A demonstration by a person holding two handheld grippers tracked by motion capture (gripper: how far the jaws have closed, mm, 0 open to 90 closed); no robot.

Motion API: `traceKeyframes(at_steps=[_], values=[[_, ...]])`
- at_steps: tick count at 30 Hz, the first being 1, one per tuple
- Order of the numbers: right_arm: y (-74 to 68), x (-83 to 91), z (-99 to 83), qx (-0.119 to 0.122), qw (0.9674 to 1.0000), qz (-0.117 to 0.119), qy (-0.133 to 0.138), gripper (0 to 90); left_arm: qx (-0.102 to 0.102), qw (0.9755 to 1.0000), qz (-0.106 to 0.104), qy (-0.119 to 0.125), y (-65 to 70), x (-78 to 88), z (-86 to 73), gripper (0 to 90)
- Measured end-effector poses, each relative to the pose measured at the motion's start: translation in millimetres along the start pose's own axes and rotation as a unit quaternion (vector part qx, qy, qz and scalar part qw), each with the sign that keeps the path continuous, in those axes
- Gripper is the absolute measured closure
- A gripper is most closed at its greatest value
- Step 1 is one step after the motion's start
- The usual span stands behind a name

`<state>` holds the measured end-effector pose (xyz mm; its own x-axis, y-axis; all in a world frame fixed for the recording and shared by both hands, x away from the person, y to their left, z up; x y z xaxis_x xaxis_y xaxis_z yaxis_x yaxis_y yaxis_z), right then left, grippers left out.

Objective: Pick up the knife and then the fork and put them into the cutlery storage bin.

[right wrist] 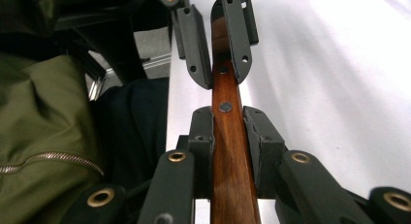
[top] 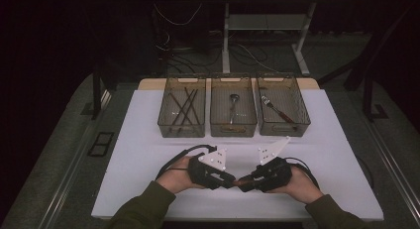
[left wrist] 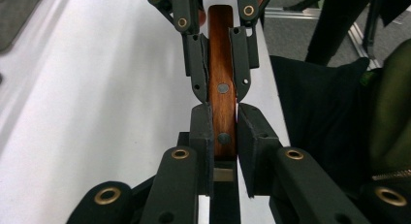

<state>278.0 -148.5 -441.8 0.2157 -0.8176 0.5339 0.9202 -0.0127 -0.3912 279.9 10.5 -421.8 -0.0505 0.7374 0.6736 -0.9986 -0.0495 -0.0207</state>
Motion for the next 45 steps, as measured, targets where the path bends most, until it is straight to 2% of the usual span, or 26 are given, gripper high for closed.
traceKeyframes(at_steps=[1,4,6,8,12,15,19,22,24,27,31,33,37,40,43,45], values=[[0.8,0.6,-0.4,-0.004,1.0000,-0.001,-0.002,75.5,0.005,1.0000,0.008,0.001,-1.1,0.2,-1.1,63.6],[3.4,3.0,-2.4,-0.006,0.9999,-0.011,-0.004,75.5,0.030,0.9990,0.029,0.014,-4.2,4.0,-7.8,49.8],[5.7,5.7,-4.2,-0.010,0.9997,-0.021,-0.003,75.4,0.047,0.9979,0.041,0.021,-6.4,9.0,-14.7,45.8],[9.2,9.8,-6.3,-0.012,0.9993,-0.036,-0.004,75.4,0.066,0.9954,0.064,0.025,-9.1,14.1,-22.8,39.5],[16.6,21.6,-10.7,-0.026,0.9974,-0.068,0.001,75.4,0.097,0.9876,0.119,0.032,-16.3,23.6,-40.4,32.3],[22.1,33.4,-14.0,-0.037,0.9951,-0.091,0.009,75.4,0.122,0.9802,0.152,0.035,-18.5,29.3,-55.6,26.8],[28.8,49.9,-17.0,-0.049,0.9916,-0.117,0.026,75.4,0.154,0.9706,0.180,0.041,-17.8,36.2,-73.3,19.5],[32.2,61.7,-17.0,-0.054,0.9885,-0.135,0.041,75.4,0.159,0.9662,0.197,0.045,-16.9,42.7,-82.4,14.9],[33.9,69.2,-16.8,-0.057,0.9867,-0.144,0.049,75.4,0.170,0.9611,0.212,0.053,-16.0,46.1,-88.0,14.0],[35.3,80.1,-14.8,-0.060,0.9837,-0.158,0.061,75.4,0.188,0.9553,0.221,0.056,-14.3,50.0,-96.2,10.3],[37.7,95.9,-10.2,-0.061,0.9797,-0.173,0.080,75.4,0.200,0.9514,0.229,0.047,-12.6,51.0,-103.7,2.9],[38.7,103.7,-7.9,-0.064,0.9771,-0.183,0.088,75.4,0.201,0.9506,0.233,0.045,-11.7,50.8,-105.0,0.5],[41.6,118.2,-4.8,-0.066,0.9718,-0.200,0.106,75.4,0.213,0.9476,0.235,0.038,-12.0,48.7,-106.5,0.0],[45.4,127.9,-3.2,-0.072,0.9674,-0.215,0.113,75.4,0.211,0.9477,0.236,0.038,-12.9,48.6,-107.4,0.0],[49.5,137.8,-0.8,-0.078,0.9619,-0.230,0.125,75.4,0.202,0.9494,0.239,0.035,-13.5,48.4,-109.3,0.0],[52.4,144.2,0.9,-0.084,0.9577,-0.239,0.136,75.4,0.203,0.9487,0.240,0.037,-14.3,48.0,-109.5,0.0]])
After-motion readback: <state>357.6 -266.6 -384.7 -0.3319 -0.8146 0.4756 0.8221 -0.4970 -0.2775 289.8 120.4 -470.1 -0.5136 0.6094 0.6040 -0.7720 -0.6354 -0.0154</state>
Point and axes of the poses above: each handheld gripper's, and its own axes: x roughly backward along the jaws, z roughly out of its top, y roughly to its right, the point moved 5 cm from there along -x, roughly forward along the jaws, and after that the axes turned 7 degrees about z, right-handed, at the moved point
